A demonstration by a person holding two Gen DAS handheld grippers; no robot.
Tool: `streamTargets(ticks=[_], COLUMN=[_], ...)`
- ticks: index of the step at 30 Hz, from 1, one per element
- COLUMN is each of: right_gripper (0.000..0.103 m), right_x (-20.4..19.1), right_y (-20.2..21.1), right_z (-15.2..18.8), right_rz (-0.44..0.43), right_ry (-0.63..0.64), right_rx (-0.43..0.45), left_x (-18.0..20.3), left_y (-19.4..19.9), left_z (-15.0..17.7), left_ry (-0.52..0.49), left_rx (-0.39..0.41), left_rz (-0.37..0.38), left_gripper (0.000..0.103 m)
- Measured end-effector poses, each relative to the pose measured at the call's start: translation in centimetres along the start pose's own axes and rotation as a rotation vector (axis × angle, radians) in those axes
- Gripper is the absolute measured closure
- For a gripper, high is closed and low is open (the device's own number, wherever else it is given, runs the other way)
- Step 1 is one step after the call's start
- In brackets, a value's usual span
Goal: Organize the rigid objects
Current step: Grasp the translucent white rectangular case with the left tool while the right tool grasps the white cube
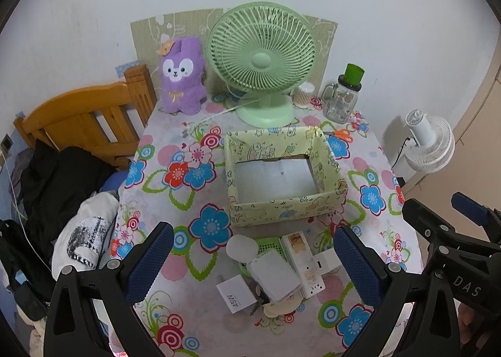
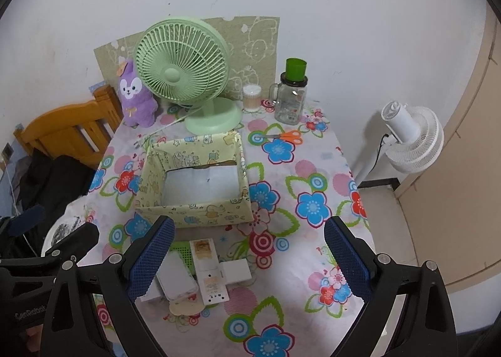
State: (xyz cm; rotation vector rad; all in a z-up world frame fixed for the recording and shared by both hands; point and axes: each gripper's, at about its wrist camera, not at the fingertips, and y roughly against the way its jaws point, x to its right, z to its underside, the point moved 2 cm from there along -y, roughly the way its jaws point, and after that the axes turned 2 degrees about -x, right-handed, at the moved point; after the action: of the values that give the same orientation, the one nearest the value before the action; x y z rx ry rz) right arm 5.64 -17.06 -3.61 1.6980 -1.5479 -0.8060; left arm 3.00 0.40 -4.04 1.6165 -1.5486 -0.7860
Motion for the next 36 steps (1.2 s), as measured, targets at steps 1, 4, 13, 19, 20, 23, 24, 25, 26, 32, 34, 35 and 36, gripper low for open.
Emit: streamTargets(ticks=[1,4,13,19,20,23,24,25,26,32,34,35,36], right_gripper=[0.005,0.006,0.01,0.013,0.013,0.015,0.015,0.015,0.016,0.016,0.017,0.018,0.019], right_x=[-0.1,-0.2,-1.4,-2.2,-2.3,-2.7,-2.8,-3.0,-3.1,-3.2,-3.1,-3.0,-2.9], right_y=[-0.4,-1.5,-5.4,-8.3,-8.7,-10.0,-10.4,-10.7,-11.1,-13.1,-13.7,-14.0,-14.3], right_z=[0.1,0.1,1.3,2.8,3.0,3.8,4.1,4.3,4.5,5.7,6.0,6.1,6.3], right_rz=[-0.002,-0.015,-0.039,-0.057,-0.057,-0.063,-0.064,-0.064,-0.064,-0.057,-0.055,-0.055,-0.054], right_ry=[0.001,0.009,0.056,0.082,0.085,0.093,0.097,0.1,0.102,0.11,0.113,0.114,0.114], right_rx=[-0.009,-0.028,-0.093,-0.144,-0.153,-0.178,-0.187,-0.194,-0.202,-0.241,-0.253,-0.26,-0.265], left_x=[0.0,-0.3,-1.4,-2.2,-2.4,-2.8,-2.9,-3.0,-3.1,-3.2,-2.8,-2.7,-2.4], left_y=[-0.3,-1.3,-5.0,-7.8,-8.3,-9.6,-10.0,-10.4,-10.7,-12.7,-13.2,-13.4,-13.7], left_z=[0.0,0.1,1.5,3.1,3.4,4.3,4.6,4.9,5.1,6.4,6.6,6.7,6.7], left_ry=[0.001,0.006,0.021,0.051,0.055,0.069,0.075,0.078,0.08,0.088,0.079,0.075,0.068], left_rx=[-0.007,-0.026,-0.082,-0.138,-0.15,-0.182,-0.192,-0.205,-0.212,-0.259,-0.267,-0.268,-0.271], left_rz=[0.0,0.001,-0.007,-0.01,-0.01,-0.012,-0.009,-0.012,-0.013,-0.01,-0.009,-0.01,-0.011], left_gripper=[0.0,0.0,0.0,0.001,0.001,0.002,0.002,0.002,0.002,0.002,0.002,0.002,0.002])
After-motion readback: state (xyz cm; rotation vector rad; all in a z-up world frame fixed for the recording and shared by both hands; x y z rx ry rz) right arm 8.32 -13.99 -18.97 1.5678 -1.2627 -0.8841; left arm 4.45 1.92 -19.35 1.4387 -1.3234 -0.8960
